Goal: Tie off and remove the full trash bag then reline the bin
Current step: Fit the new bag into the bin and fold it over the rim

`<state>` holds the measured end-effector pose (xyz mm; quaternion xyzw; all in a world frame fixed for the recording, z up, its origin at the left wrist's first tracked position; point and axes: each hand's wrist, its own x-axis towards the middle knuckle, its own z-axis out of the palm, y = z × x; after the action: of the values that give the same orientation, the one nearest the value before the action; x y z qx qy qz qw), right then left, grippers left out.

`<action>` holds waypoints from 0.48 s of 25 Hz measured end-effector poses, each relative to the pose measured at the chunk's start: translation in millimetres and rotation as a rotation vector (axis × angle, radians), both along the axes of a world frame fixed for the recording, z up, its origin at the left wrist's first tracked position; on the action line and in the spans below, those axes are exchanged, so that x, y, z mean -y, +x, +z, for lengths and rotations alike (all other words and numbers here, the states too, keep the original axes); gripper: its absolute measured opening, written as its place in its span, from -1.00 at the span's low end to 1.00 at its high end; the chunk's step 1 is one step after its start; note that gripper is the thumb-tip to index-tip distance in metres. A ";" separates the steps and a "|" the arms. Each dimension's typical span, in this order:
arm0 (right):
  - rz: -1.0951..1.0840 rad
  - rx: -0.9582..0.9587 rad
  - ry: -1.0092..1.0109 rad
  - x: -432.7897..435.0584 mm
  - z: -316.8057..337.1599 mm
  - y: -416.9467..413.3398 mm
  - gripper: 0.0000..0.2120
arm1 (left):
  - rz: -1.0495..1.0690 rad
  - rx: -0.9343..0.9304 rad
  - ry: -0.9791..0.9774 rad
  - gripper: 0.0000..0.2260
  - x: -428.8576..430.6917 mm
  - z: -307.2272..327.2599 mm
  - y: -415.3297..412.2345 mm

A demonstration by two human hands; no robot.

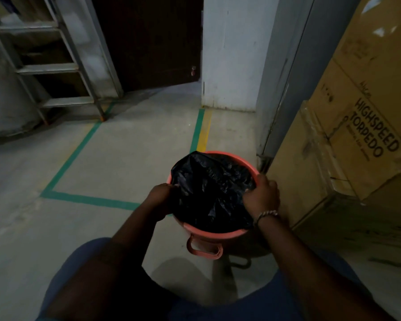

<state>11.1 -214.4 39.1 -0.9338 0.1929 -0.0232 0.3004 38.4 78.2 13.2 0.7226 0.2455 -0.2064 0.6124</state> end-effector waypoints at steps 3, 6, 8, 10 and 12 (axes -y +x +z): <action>0.413 0.275 -0.114 -48.3 -6.2 -20.2 -0.77 | 0.184 -0.024 -0.384 -0.64 5.2 -3.7 -7.8; 0.657 0.138 -0.060 -93.0 -17.3 -35.7 -0.79 | 0.167 -0.122 -0.608 -0.64 8.2 -1.9 -7.1; 0.606 0.145 -0.135 -112.7 -26.7 -44.5 -0.67 | 0.141 -0.145 -0.694 -0.65 8.3 -0.5 -10.7; 0.532 0.149 -0.168 -124.5 -30.0 -50.3 -0.61 | 0.130 -0.162 -0.737 -0.67 13.0 2.5 -19.5; 0.520 0.138 -0.167 -128.7 -31.6 -50.6 -0.59 | 0.139 -0.142 -0.775 -0.68 15.0 4.7 -25.2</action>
<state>-39.5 -85.7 7.5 -0.9697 -0.0767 -0.0248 0.2307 13.3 63.2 17.9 0.4038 0.2394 -0.2910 0.8336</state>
